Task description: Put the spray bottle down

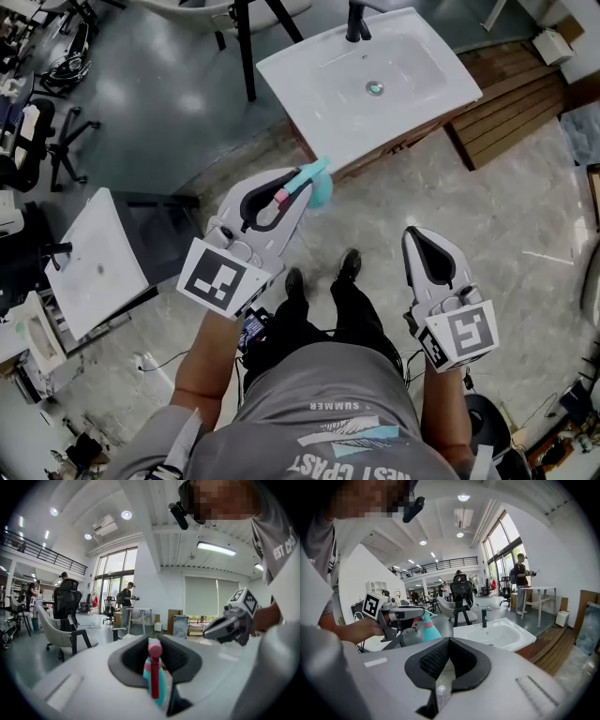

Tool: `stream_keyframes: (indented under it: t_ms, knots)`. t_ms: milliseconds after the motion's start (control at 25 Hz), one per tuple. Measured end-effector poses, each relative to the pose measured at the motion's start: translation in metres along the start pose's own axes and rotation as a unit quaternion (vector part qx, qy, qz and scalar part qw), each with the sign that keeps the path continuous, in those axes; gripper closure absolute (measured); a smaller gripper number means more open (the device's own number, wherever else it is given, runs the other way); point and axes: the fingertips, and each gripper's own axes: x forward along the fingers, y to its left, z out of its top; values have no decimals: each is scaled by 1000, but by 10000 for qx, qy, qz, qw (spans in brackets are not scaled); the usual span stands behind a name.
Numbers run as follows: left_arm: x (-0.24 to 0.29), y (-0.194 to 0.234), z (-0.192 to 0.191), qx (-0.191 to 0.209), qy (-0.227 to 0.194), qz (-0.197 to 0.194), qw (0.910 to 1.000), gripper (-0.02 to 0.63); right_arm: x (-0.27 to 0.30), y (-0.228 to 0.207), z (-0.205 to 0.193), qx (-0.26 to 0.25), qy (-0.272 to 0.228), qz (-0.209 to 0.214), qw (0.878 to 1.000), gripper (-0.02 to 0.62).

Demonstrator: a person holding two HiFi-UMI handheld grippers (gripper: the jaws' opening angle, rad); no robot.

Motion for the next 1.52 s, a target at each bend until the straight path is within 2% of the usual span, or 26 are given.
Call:
stream_keyframes:
  t_ms: [240, 400, 560, 1520]
  knots:
    - [7, 4, -8, -12, 6, 58, 10000, 548, 3, -3, -9, 41, 73, 27, 10000, 594]
    - [12, 8, -19, -159, 176, 117, 9997, 549, 7, -7, -14, 55, 117, 46, 9999, 594]
    - [20, 14, -22, -31, 28, 160, 9999, 548, 12, -10, -20, 73, 160, 65, 9998, 594]
    - [74, 52, -79, -175, 196, 279, 9993, 548, 50, -29, -60, 248, 547, 168, 9981, 594]
